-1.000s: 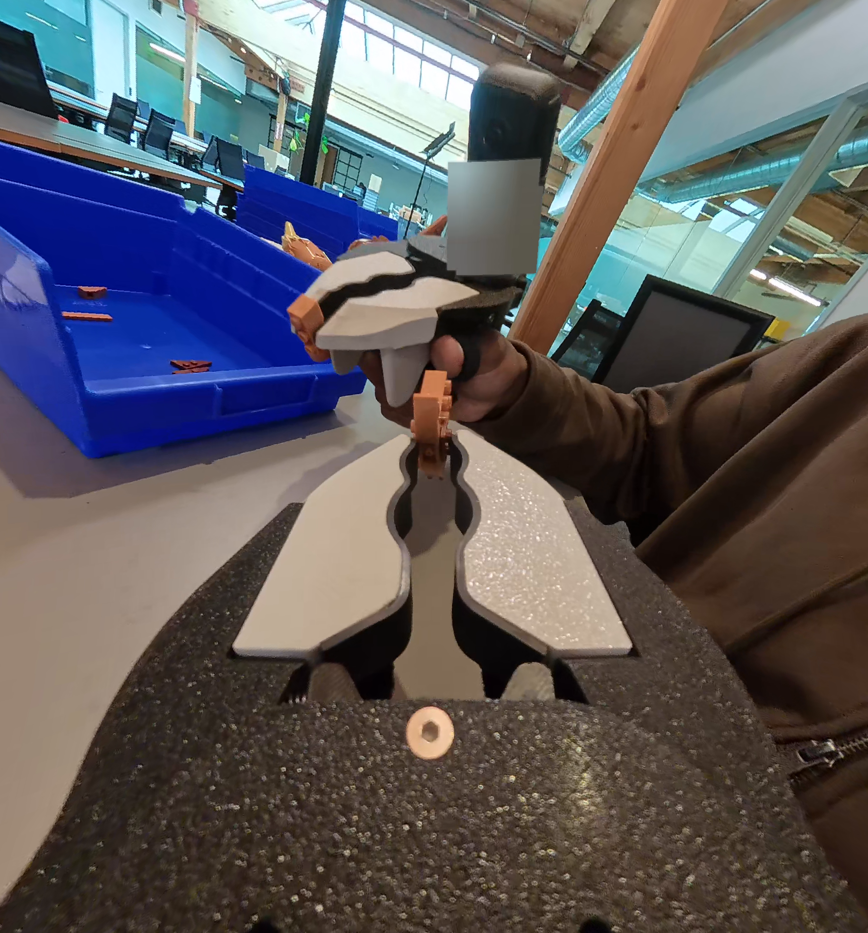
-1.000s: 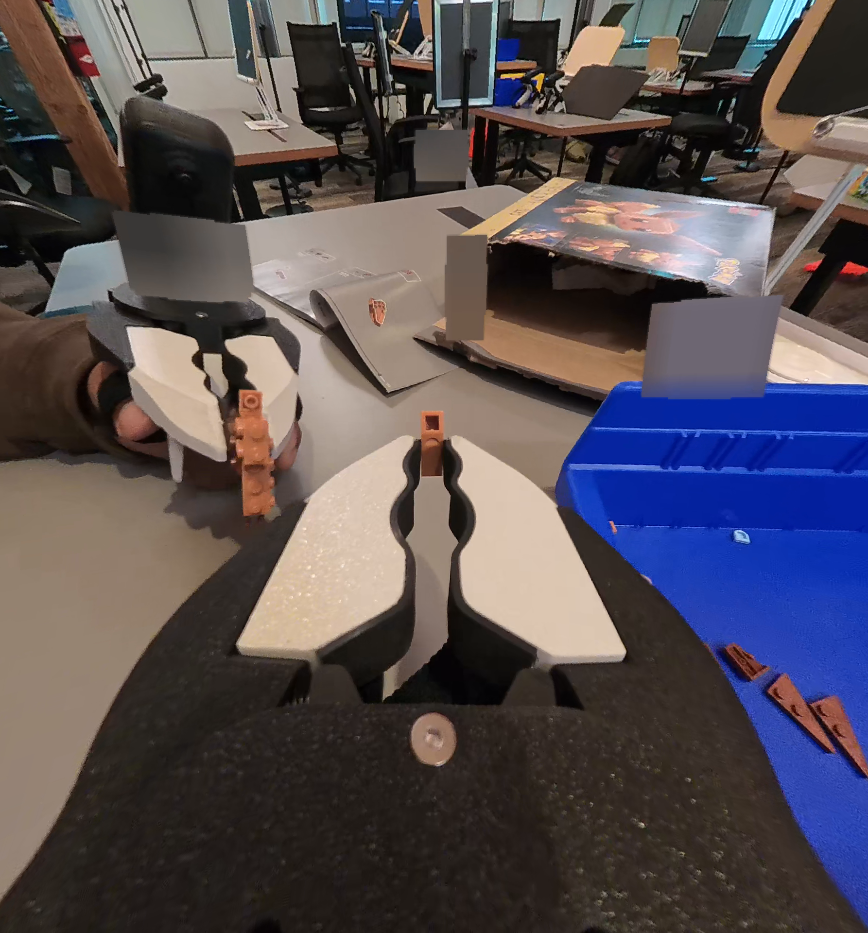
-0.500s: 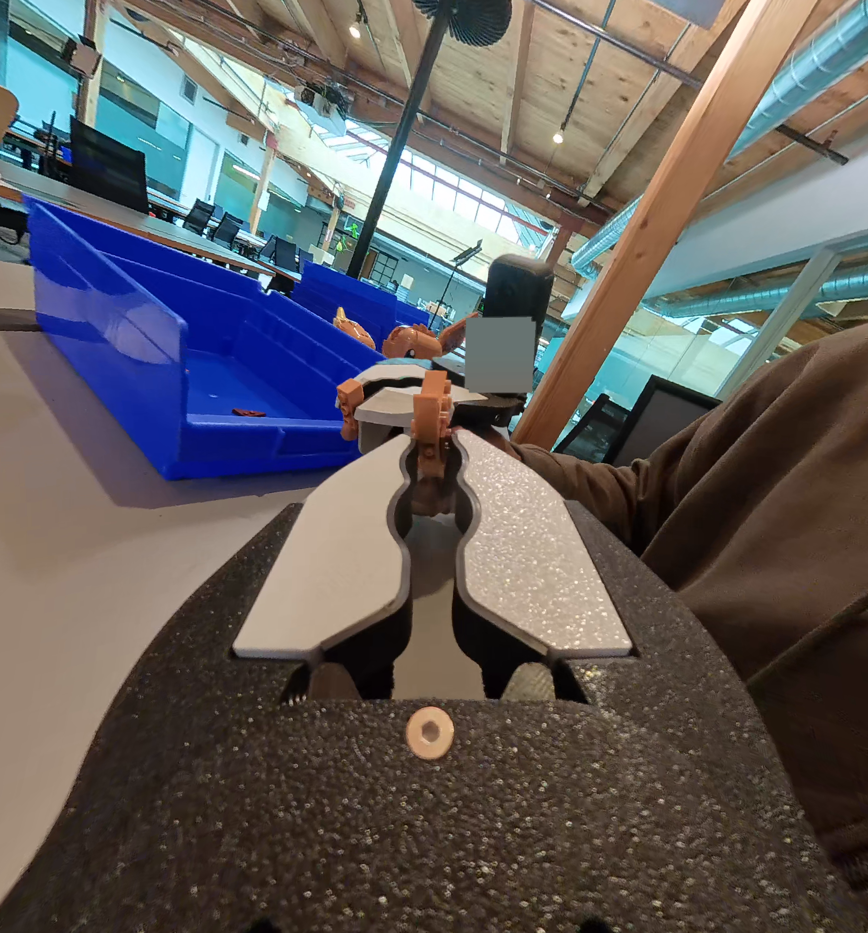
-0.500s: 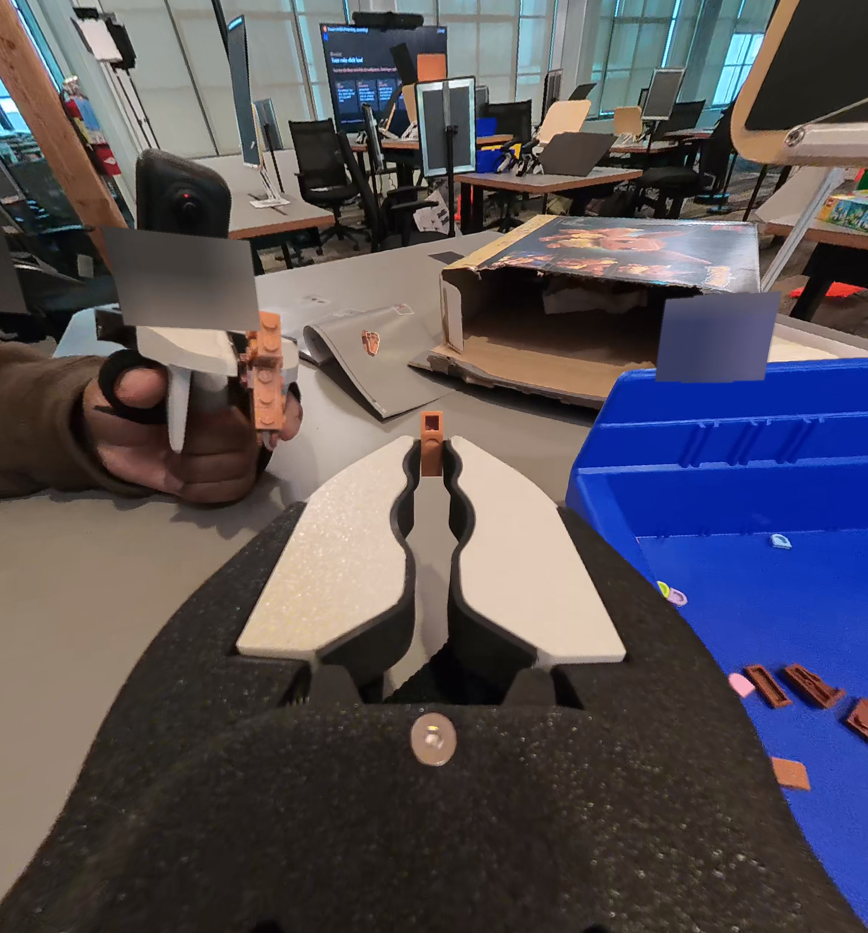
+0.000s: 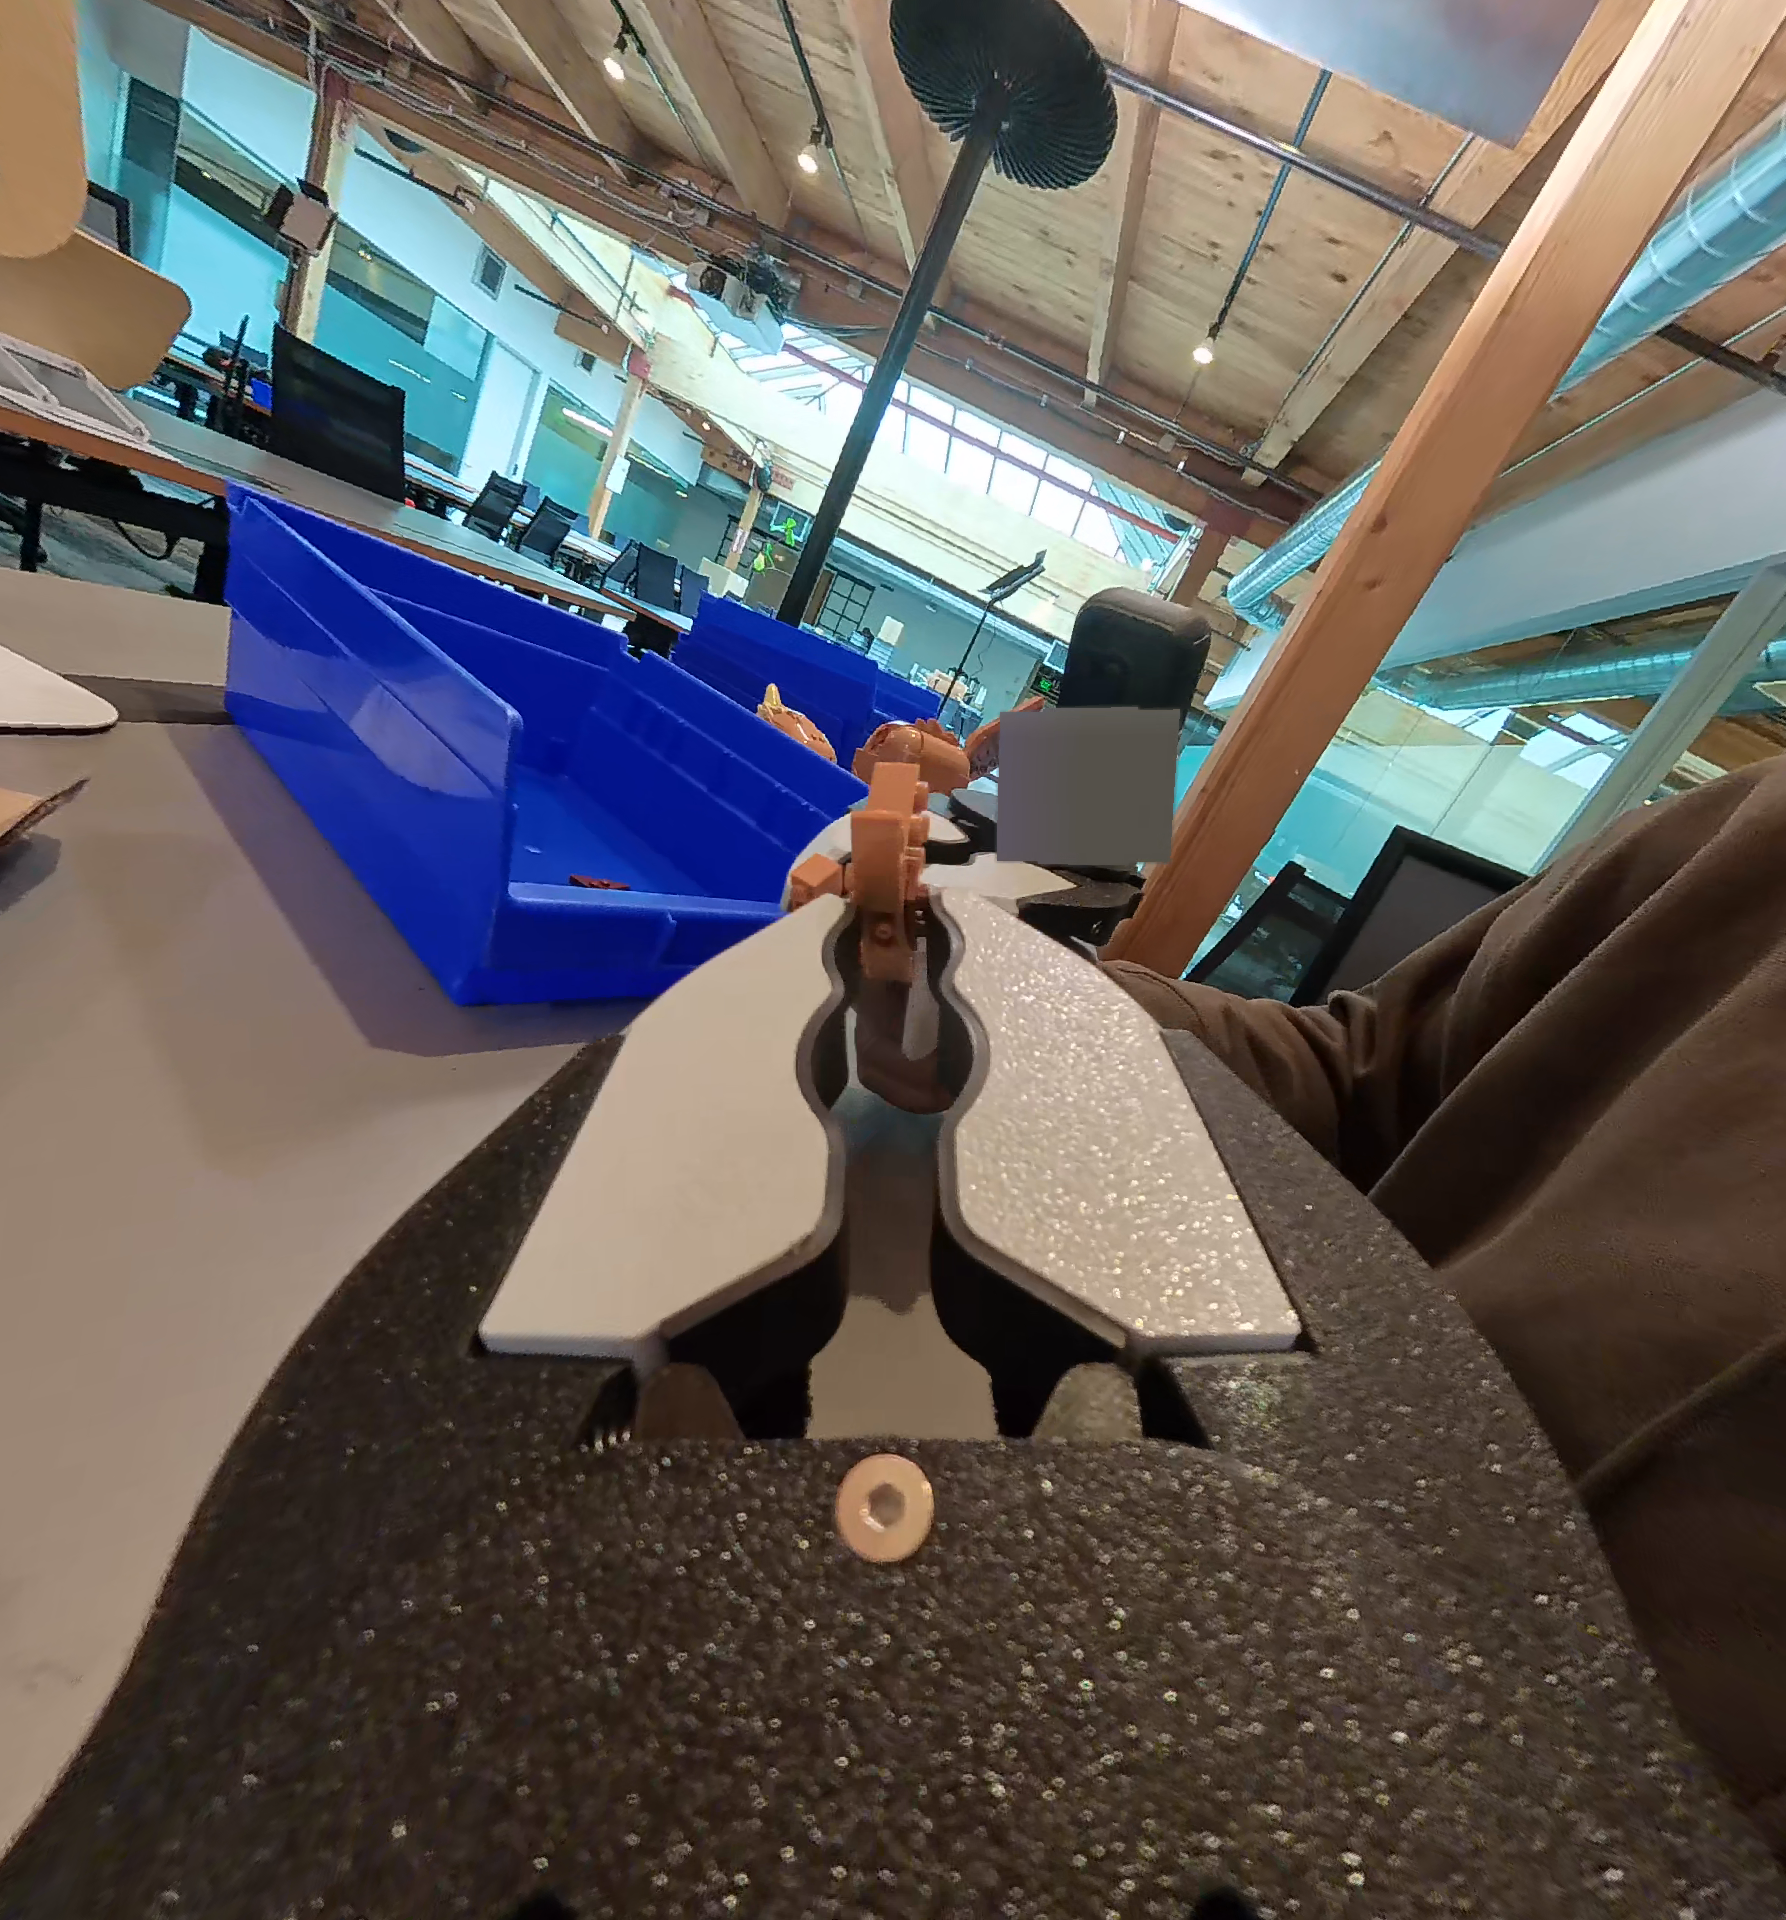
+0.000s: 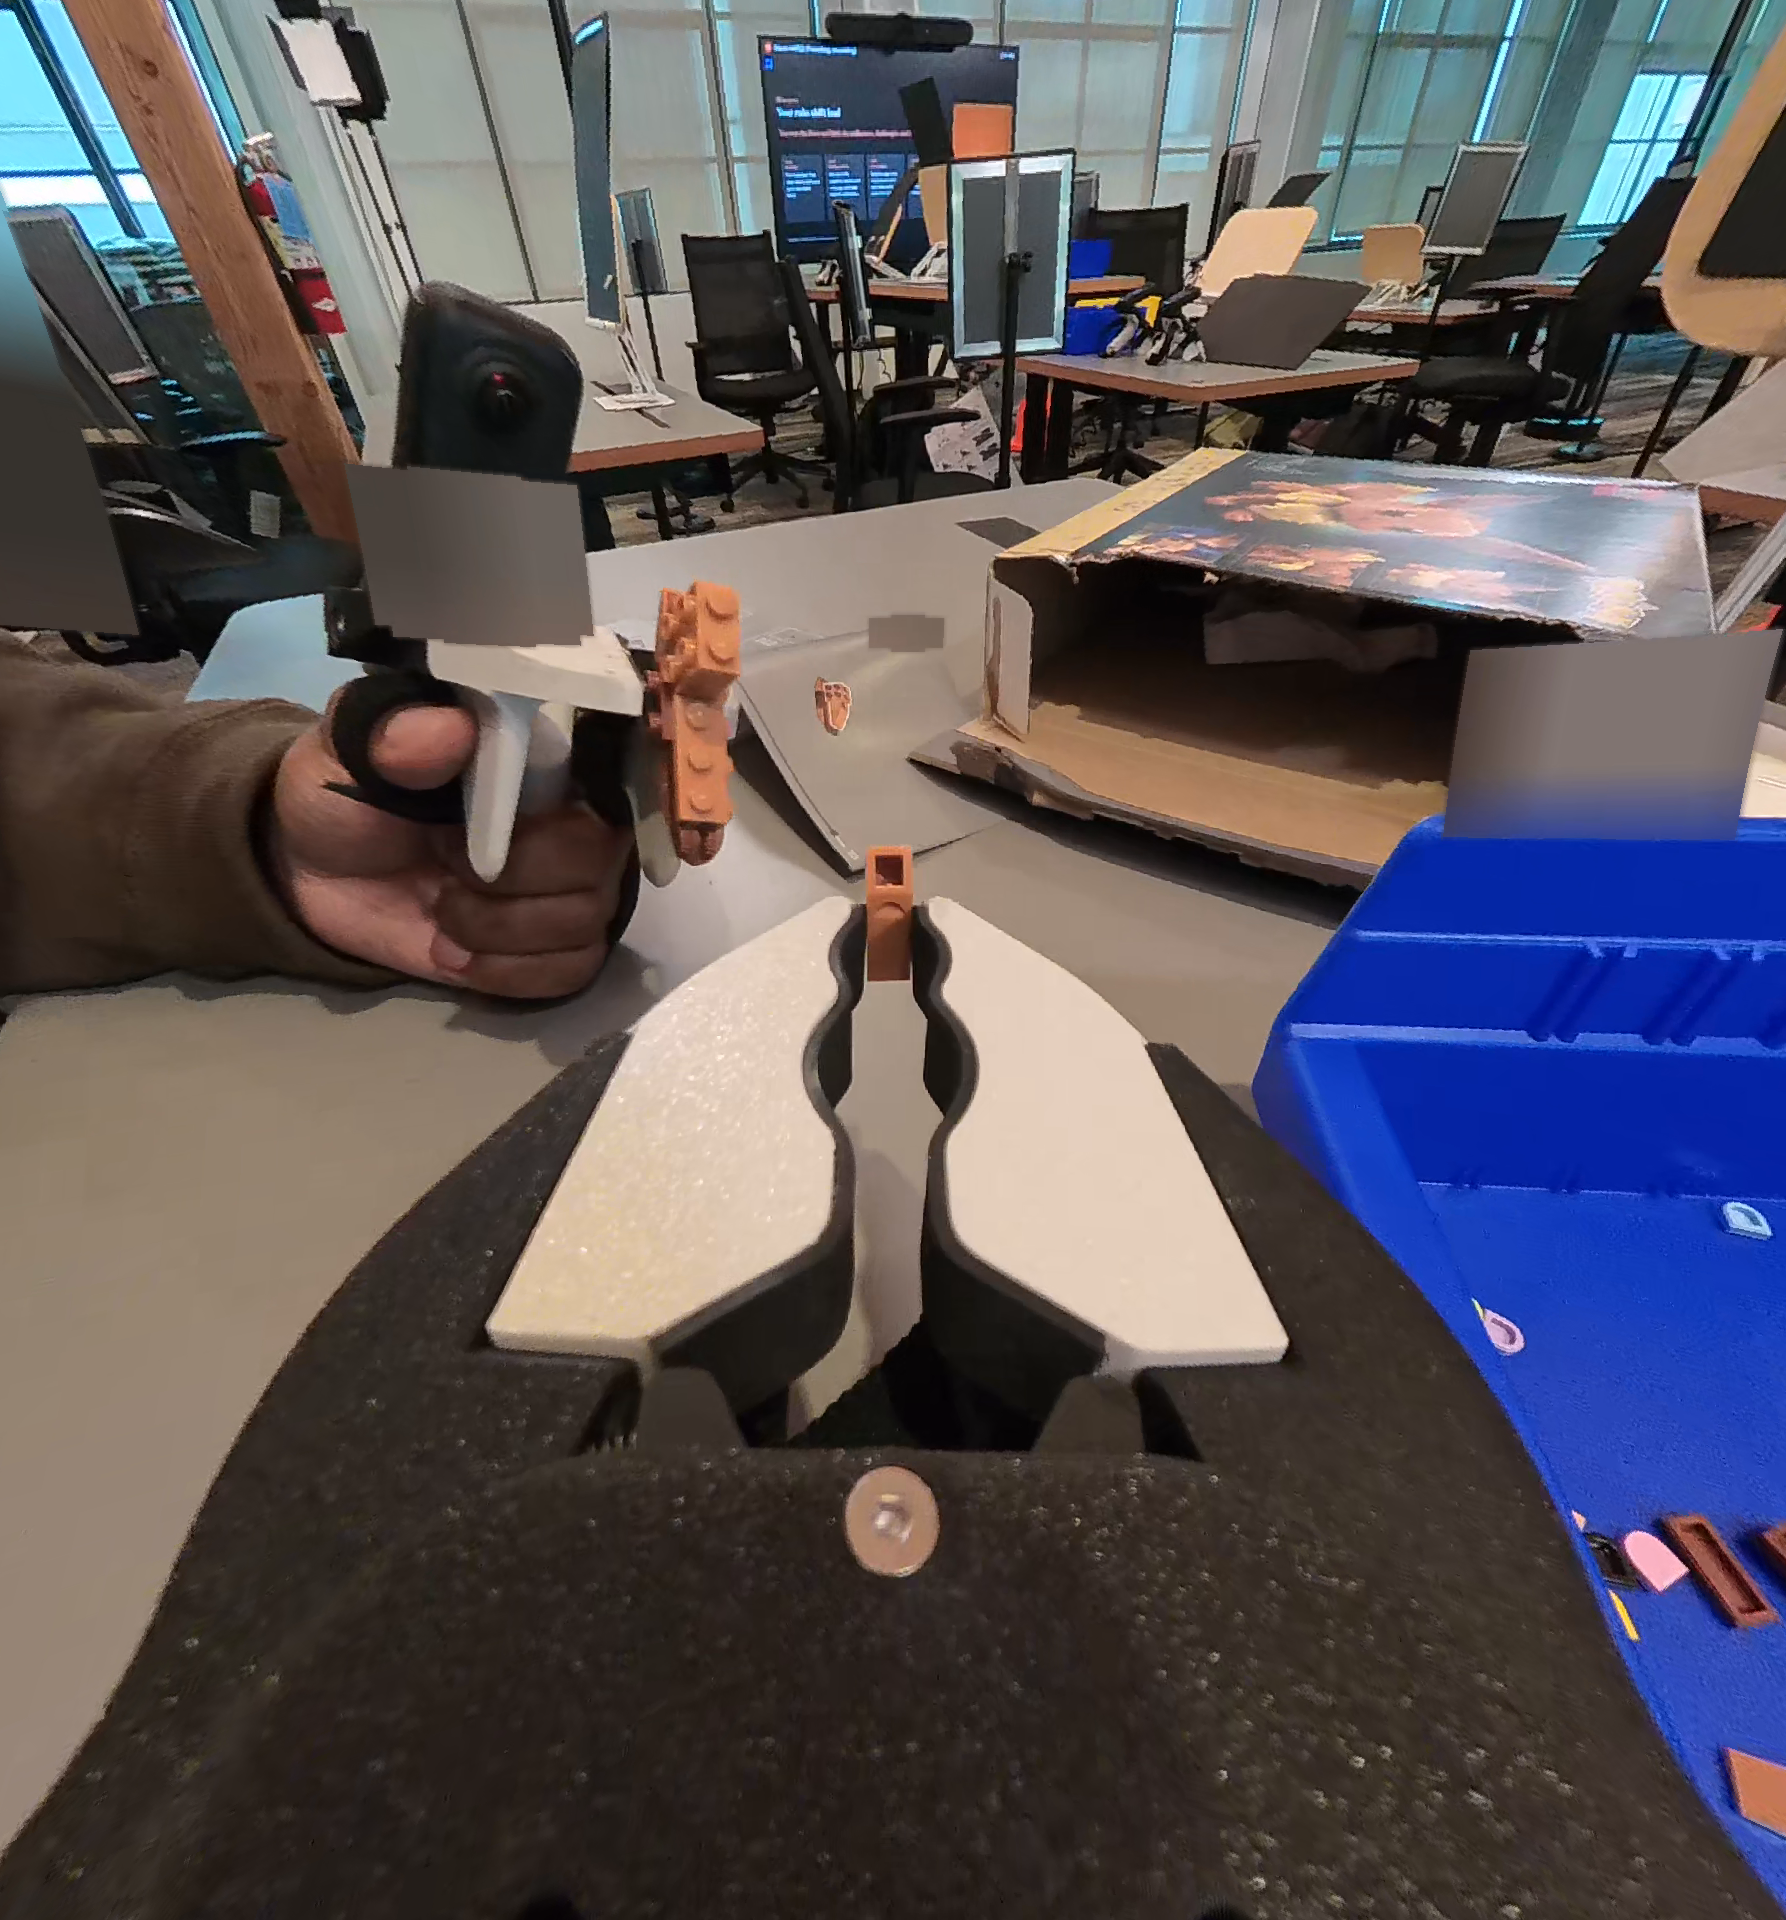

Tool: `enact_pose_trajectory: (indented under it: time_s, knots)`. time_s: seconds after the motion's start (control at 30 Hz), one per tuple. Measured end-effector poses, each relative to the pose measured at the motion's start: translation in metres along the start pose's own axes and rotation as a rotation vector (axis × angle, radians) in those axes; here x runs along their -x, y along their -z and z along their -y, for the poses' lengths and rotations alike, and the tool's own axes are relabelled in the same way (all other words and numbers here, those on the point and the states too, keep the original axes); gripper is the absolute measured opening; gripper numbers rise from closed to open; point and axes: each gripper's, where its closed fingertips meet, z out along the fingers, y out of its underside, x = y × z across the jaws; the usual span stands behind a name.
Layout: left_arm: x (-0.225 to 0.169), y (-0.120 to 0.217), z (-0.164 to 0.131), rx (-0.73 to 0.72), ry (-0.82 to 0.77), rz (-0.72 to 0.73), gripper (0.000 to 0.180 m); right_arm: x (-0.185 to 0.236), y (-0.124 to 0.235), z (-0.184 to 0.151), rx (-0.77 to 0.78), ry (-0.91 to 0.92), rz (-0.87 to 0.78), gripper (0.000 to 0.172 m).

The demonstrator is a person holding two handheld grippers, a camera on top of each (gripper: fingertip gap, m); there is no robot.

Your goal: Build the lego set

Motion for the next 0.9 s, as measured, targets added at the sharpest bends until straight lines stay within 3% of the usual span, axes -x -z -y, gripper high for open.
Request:
enact_pose_trajectory:
  time_s: [0.37, 0.57, 0.73, 0.9]
  knots:
    - [-0.004, 0.004, 0.006, -0.038, 0.037, -0.059, 0.011, 0.010, 0.004, 0.016, -0.073, -0.111, 0.060, 0.008]
    - [-0.026, 0.010, 0.019, -0.137, 0.170, -0.281, 0.011, 0.033, 0.010, 0.036, -0.232, -0.442, 0.296, 0.008]
    - [-0.040, 0.011, 0.019, -0.155, 0.188, -0.378, 0.011, 0.042, 0.025, 0.053, -0.372, -0.672, 0.492, 0.008]
    - [-0.058, 0.008, 0.018, -0.166, 0.169, -0.448, 0.012, 0.043, 0.040, 0.063, -0.468, -0.763, 0.604, 0.008]
